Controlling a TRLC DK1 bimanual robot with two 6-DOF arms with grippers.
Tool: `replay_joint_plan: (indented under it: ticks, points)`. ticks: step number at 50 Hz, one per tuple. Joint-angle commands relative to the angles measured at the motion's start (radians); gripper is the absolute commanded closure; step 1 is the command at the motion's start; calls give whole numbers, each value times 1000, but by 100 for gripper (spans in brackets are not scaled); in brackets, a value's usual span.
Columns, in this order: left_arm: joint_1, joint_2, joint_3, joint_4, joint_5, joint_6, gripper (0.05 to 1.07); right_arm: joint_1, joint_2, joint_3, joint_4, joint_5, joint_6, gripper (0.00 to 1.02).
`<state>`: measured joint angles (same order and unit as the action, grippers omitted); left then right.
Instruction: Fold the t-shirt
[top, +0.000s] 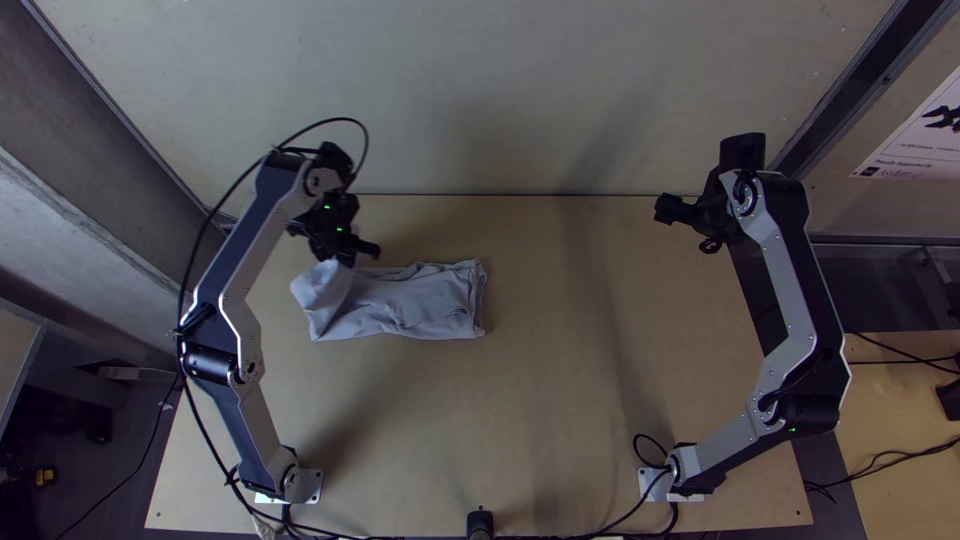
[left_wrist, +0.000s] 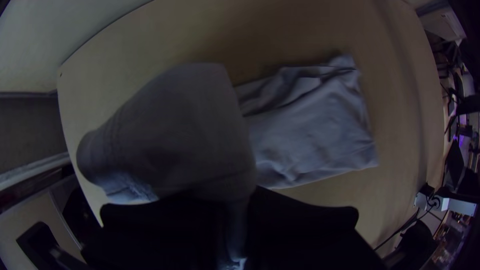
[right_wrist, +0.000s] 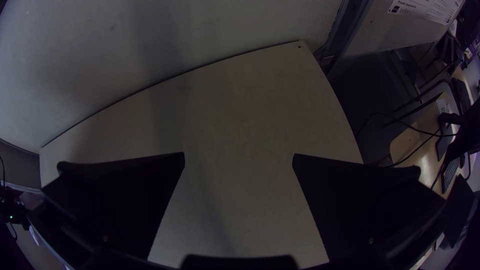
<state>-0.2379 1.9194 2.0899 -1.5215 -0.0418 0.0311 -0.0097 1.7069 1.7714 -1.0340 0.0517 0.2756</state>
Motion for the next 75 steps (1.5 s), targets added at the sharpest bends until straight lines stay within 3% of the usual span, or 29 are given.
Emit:
replay_joint_plan:
  ticks: [1, 20, 31, 33, 37, 38, 39, 45, 61, 75]
  points:
    - [-74, 27, 61, -20, 6, -66, 105, -9, -36, -43, 17, -3, -18, 3]
    - [-268, 190, 150, -17, 6, -195, 105, 8, -82, -138, 72, -3, -10, 3]
    - [-317, 257, 205, 61, 2, -235, 102, 5, -122, -199, 114, -4, -10, 3]
    - [-325, 263, 213, 73, 8, -247, 87, 5, -124, -208, 115, -3, -10, 3]
    - [-344, 273, 228, 106, 19, -281, 25, 7, -125, -221, 120, -3, -7, 3]
    - [-351, 274, 228, 107, 25, -286, 14, 7, -125, -224, 120, -3, -6, 3]
    - [-353, 276, 228, 112, 31, -289, 9, 7, -127, -228, 123, -3, -6, 3]
    - [-368, 288, 229, 185, 62, -458, 9, 7, -128, -250, 140, -3, 1, 3]
    - [-379, 352, 246, 305, 471, -566, 9, 4, -127, -244, 163, -3, 16, 3]
    - [-390, 331, 245, 388, 493, -556, 9, -9, -147, -244, 164, -3, 17, 3]
